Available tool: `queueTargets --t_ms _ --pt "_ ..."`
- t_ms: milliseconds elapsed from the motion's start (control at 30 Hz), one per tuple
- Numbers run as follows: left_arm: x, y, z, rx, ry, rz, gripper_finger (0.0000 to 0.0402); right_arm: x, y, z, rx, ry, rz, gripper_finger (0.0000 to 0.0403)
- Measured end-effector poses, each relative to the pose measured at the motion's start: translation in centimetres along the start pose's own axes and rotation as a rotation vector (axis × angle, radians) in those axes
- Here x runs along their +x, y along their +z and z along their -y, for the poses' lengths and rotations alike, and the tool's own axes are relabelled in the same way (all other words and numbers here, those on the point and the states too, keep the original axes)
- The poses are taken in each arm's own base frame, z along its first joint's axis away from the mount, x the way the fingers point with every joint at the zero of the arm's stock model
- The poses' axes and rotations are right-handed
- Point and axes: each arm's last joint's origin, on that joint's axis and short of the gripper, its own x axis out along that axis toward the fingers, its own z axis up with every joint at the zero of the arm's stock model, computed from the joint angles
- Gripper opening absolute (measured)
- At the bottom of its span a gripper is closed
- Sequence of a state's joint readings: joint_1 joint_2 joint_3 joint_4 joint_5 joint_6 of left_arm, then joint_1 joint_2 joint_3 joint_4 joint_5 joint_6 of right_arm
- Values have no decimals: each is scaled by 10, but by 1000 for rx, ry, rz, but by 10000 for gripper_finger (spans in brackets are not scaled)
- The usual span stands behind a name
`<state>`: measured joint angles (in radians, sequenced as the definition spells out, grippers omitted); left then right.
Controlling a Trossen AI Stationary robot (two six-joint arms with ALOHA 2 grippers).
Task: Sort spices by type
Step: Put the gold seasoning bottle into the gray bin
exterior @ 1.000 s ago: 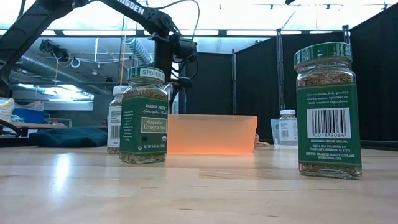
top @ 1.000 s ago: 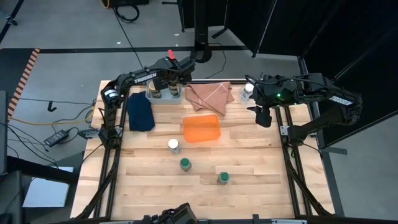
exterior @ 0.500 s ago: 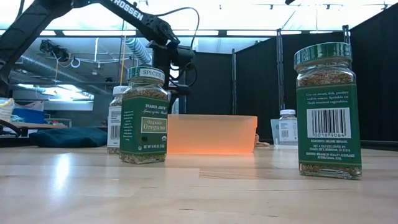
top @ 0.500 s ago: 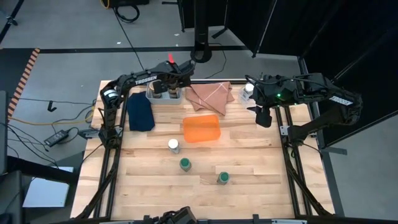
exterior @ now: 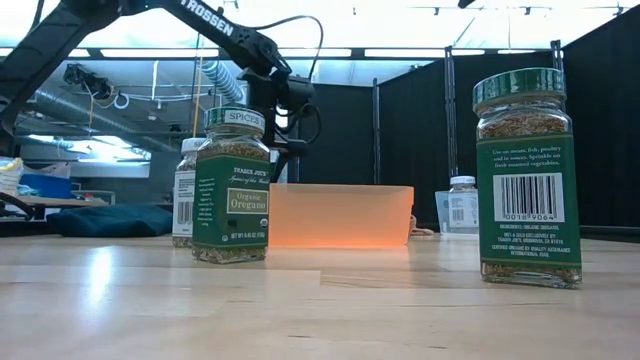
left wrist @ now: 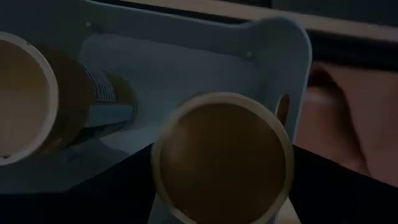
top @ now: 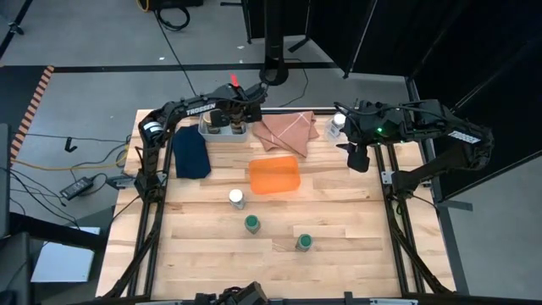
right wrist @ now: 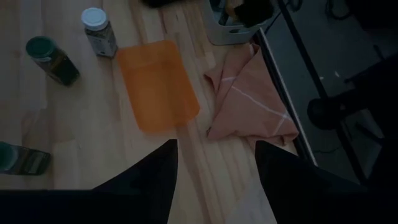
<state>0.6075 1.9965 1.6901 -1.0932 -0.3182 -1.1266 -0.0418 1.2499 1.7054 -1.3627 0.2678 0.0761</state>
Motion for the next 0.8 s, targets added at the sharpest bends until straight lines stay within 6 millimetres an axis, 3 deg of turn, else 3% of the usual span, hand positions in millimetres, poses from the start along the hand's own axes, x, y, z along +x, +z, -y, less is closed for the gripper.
queueTargets --t_ms 800 --pt "-9 2 0 204 -28 -38 328 0 0 2 -8 -53 4 234"
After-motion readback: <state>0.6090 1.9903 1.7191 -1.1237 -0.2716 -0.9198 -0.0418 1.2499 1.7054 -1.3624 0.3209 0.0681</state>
